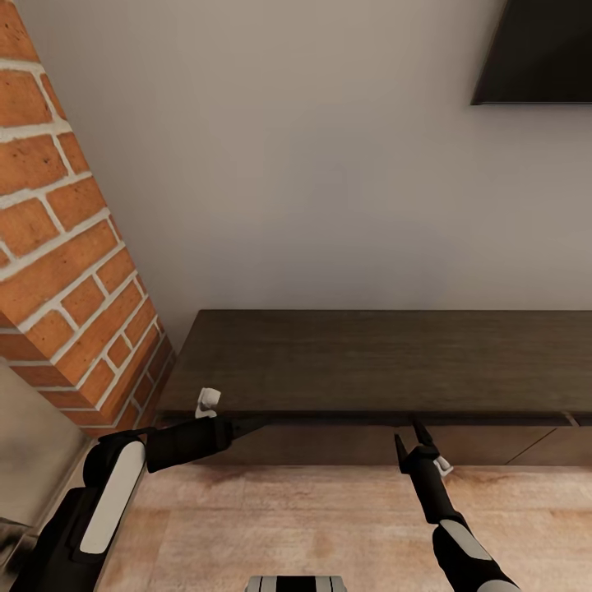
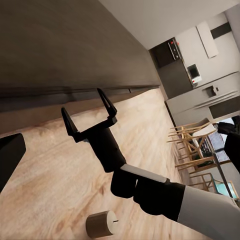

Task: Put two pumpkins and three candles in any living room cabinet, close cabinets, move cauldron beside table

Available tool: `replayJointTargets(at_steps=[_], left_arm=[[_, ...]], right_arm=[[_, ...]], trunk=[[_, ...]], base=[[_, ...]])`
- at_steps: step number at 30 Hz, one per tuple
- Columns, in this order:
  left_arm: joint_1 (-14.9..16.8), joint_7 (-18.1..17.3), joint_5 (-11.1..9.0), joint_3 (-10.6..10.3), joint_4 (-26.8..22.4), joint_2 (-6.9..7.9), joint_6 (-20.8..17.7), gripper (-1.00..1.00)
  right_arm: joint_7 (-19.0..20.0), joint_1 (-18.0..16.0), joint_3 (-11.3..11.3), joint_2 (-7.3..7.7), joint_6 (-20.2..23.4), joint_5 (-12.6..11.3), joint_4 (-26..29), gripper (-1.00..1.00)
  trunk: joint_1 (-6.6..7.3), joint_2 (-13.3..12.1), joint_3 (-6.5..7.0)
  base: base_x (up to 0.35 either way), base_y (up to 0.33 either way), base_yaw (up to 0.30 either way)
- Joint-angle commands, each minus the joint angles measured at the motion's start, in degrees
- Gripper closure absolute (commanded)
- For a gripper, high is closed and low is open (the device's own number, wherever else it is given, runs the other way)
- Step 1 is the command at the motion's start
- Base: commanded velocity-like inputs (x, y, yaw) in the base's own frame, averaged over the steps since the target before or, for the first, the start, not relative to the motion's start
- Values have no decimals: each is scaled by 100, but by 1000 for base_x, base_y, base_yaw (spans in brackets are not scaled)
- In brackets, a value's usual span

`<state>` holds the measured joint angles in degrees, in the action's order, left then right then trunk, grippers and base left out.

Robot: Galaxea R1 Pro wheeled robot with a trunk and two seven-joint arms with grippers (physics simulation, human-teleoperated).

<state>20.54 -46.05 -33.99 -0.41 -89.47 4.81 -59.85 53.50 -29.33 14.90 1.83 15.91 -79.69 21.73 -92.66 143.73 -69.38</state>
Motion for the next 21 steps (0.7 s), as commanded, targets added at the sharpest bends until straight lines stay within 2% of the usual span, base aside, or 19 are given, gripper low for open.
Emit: replayJointTargets(at_steps=[1, 21], left_arm=[[3, -18, 6, -6, 0, 3, -15, -100], [3, -18, 6, -18, 0, 3, -15, -100]], right_arm=[[12, -3, 4, -1, 57, -47, -10, 100], [9, -3, 4, -7, 57, -47, -20, 100]], trunk=[[1, 2, -4], [1, 2, -4]], base=[[0, 0, 0], [0, 0, 0]])
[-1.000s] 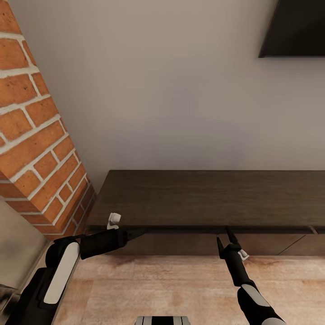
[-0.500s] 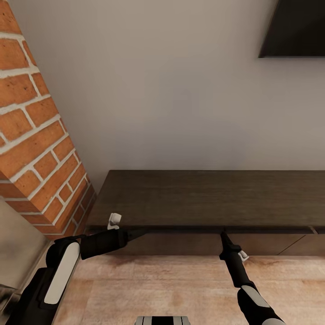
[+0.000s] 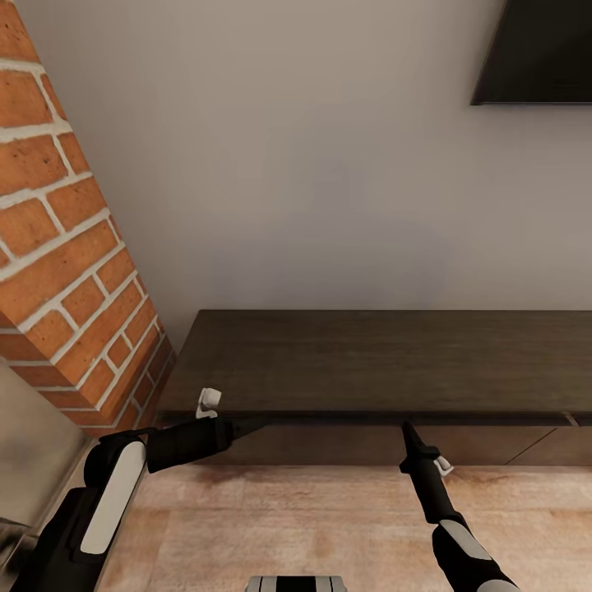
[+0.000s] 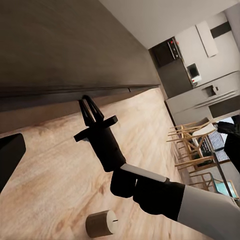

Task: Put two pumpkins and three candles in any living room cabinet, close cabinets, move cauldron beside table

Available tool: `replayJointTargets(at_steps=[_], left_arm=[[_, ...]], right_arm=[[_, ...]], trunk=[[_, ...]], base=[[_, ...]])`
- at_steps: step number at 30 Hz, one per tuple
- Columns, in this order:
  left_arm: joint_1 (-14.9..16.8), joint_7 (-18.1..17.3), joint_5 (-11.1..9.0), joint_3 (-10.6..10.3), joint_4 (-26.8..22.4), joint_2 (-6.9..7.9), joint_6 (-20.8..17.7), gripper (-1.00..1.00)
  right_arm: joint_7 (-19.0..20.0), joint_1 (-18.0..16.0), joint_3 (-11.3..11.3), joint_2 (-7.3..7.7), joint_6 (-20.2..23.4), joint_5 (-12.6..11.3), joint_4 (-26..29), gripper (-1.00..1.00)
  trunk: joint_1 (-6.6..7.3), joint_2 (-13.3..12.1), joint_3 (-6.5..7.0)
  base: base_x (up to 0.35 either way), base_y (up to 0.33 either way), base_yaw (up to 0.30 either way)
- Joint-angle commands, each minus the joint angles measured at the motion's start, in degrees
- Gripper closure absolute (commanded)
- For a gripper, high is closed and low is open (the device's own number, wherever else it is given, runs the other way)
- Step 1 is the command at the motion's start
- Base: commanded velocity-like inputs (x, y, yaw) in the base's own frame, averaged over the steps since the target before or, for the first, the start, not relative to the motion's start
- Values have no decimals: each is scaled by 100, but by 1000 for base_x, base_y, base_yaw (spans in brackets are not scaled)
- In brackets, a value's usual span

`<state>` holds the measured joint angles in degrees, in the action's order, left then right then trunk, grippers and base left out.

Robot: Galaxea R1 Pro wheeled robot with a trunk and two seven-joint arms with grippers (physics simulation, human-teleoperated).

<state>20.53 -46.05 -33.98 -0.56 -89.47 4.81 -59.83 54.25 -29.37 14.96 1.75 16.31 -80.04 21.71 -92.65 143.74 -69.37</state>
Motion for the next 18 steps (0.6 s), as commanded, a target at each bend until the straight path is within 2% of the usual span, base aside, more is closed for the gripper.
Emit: replayJointTargets(at_steps=[1, 18], left_arm=[[4, -18, 6, -2, 0, 3, -17, -100], [4, -18, 6, 4, 0, 3, -17, -100]], right_arm=[[-68, 1, -2, 1, 19, -12, -18, 100], [-64, 1, -2, -11, 16, -12, -12, 100]], trunk=[[0, 1, -5], [0, 1, -5]], base=[[0, 0, 0], [0, 0, 0]])
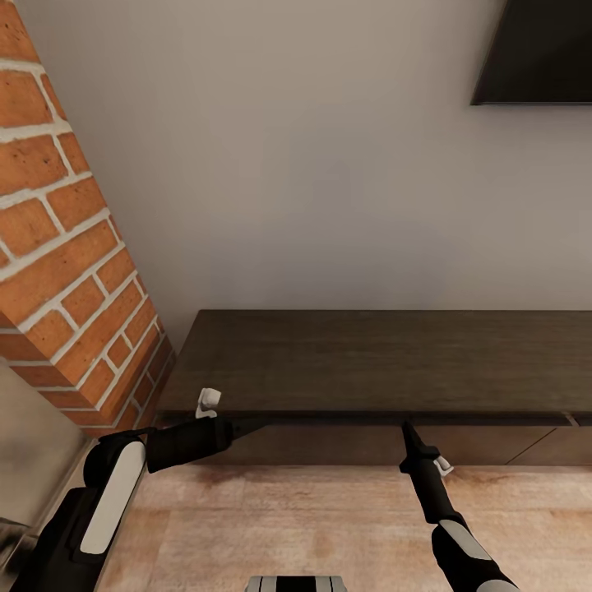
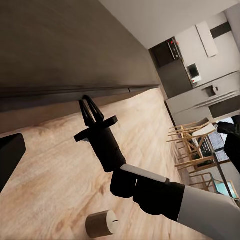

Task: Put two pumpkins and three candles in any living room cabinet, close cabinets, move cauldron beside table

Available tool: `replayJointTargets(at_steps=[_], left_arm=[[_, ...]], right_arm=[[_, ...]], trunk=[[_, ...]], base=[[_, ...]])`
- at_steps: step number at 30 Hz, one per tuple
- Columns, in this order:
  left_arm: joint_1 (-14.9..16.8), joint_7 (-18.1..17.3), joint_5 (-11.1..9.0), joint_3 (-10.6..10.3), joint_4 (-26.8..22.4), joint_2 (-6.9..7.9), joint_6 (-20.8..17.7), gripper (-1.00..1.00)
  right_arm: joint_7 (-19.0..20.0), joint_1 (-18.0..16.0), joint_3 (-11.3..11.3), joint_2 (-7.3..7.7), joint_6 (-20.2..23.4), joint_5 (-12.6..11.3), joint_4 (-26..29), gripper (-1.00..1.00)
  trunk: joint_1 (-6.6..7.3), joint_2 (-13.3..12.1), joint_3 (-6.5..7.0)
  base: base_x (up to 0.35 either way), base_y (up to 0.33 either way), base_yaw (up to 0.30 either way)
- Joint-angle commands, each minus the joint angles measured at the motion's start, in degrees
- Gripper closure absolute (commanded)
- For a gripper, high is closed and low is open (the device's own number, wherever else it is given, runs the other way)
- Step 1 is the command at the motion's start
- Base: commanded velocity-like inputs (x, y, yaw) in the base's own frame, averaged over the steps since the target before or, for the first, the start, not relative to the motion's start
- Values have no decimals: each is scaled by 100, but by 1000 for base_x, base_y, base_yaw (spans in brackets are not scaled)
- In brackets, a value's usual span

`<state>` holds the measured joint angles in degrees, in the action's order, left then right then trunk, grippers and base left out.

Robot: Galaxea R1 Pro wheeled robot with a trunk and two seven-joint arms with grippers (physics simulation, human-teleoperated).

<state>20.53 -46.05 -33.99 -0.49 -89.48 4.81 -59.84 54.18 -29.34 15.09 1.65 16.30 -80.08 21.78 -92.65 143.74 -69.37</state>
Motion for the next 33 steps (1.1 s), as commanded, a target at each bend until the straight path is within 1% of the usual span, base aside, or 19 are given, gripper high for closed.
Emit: replayJointTargets(at_steps=[1, 7, 22, 33], left_arm=[[4, -18, 6, -3, -1, 2, -16, -100], [4, -20, 6, -13, -7, 2, -16, -100], [4, -23, 6, -21, -8, 2, -16, -100], [4, -26, 6, -21, -8, 2, -16, -100]], right_arm=[[-57, -1, -17, 0, 18, -8, -18, 100], [-57, -1, -15, -1, 21, -8, -21, 100], [-57, -1, -15, 2, 21, -8, -19, 100], [-57, -1, -16, 2, 22, -8, -23, 100]], trunk=[[0, 1, -5], [0, 1, -5], [0, 1, -5], [0, 1, -5]], base=[[0, 0, 0], [-62, 0, 0], [-273, 0, 0], [-139, 0, 0]])
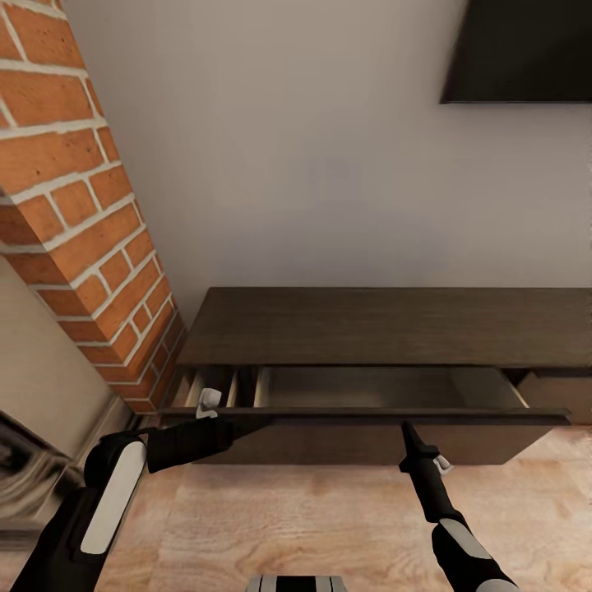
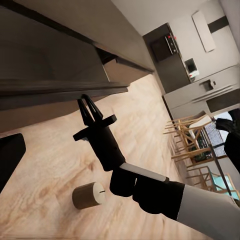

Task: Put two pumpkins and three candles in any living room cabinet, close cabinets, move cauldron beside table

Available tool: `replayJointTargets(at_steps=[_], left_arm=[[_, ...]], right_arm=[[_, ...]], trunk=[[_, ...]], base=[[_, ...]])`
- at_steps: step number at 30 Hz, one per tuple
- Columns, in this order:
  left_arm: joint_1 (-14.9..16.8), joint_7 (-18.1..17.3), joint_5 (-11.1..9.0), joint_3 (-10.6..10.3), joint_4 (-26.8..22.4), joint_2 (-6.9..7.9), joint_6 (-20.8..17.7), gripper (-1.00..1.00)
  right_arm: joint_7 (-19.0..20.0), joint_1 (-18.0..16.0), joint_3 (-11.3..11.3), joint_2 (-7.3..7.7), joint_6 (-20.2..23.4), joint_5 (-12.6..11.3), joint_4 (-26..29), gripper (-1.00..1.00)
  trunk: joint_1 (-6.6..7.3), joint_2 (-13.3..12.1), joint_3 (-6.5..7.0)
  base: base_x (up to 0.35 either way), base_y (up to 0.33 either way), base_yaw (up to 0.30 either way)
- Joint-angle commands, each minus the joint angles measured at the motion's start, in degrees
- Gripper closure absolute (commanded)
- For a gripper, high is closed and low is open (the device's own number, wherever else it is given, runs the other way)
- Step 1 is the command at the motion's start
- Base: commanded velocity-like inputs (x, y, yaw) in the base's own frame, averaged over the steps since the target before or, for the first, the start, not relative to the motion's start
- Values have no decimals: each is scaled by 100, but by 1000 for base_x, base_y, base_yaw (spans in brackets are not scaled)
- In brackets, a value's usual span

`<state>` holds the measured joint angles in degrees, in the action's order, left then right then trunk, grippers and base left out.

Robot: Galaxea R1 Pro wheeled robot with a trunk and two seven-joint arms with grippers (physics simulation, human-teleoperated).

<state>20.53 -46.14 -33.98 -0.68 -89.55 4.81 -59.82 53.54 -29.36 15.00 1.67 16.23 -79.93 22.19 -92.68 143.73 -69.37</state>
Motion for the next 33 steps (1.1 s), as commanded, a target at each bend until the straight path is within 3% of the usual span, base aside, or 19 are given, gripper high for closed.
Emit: replayJointTargets(at_steps=[1, 33], left_arm=[[3, -17, 6, -2, -1, 3, -18, -100], [-1, -18, 6, -2, -1, 3, -18, -100]], right_arm=[[7, 0, -7, 0, 29, -23, -65, 100], [7, 0, -6, -8, 29, -23, -65, 100]], trunk=[[2, 1, -5], [2, 1, -5]], base=[[-148, 0, 0], [-75, 0, 0]])
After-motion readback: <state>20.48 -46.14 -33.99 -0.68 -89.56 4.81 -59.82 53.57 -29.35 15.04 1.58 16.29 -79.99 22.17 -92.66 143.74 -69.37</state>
